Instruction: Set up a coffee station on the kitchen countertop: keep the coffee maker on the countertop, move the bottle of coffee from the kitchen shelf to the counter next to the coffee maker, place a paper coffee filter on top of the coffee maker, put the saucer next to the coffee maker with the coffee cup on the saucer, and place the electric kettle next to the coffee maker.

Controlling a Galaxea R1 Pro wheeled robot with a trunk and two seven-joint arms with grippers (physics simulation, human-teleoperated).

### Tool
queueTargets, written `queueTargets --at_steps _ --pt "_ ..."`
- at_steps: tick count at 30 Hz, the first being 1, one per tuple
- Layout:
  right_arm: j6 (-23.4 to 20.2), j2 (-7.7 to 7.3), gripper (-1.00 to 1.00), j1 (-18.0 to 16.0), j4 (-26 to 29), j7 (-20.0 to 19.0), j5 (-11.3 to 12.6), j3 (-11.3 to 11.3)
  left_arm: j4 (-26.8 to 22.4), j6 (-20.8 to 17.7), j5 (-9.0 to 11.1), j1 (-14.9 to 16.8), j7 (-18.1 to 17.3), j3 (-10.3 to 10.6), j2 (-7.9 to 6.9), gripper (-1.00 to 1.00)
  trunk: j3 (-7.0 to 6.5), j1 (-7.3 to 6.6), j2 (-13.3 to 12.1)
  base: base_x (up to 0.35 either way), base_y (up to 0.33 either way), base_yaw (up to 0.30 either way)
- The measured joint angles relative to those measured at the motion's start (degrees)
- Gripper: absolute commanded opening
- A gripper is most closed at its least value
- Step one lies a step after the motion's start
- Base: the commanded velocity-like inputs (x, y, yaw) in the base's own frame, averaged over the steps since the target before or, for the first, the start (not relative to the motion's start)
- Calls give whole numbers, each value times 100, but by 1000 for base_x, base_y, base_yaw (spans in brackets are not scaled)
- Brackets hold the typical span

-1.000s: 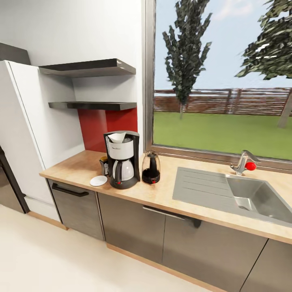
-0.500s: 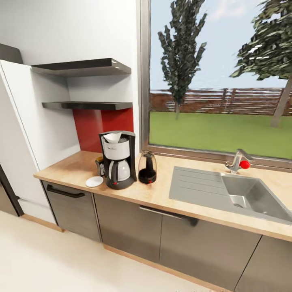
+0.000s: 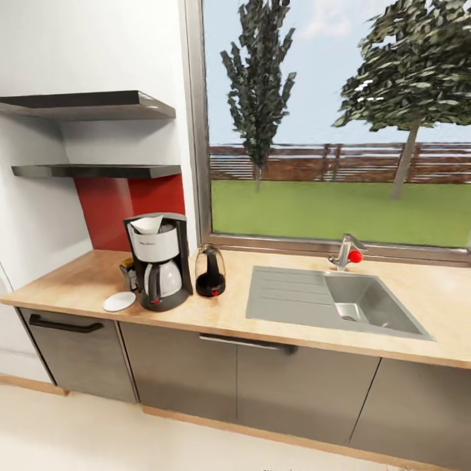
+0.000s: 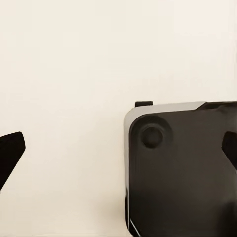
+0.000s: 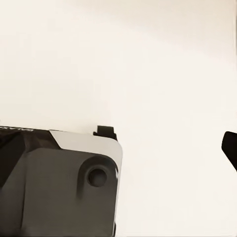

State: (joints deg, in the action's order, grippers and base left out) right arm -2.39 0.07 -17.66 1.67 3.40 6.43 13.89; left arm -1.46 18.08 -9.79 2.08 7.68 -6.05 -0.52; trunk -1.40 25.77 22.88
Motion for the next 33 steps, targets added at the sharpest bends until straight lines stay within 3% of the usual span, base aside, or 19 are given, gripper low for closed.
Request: queueTargets --at_steps 9,19,33 --pt "22 1 100 0 1 3 0 -4 78 -33 12 -6 261 -8 15 100 0 0 0 0 0 -300" --pt "32 -7 100 -1 -4 2 0 -3 96 -36 22 1 282 -35 24 100 0 -2 1 162 -214 -292" --pt "27 -41 100 110 -19 -15 -68 37 291 -53 21 -13 279 -24 -26 100 1 -2 1 236 -202 -11"
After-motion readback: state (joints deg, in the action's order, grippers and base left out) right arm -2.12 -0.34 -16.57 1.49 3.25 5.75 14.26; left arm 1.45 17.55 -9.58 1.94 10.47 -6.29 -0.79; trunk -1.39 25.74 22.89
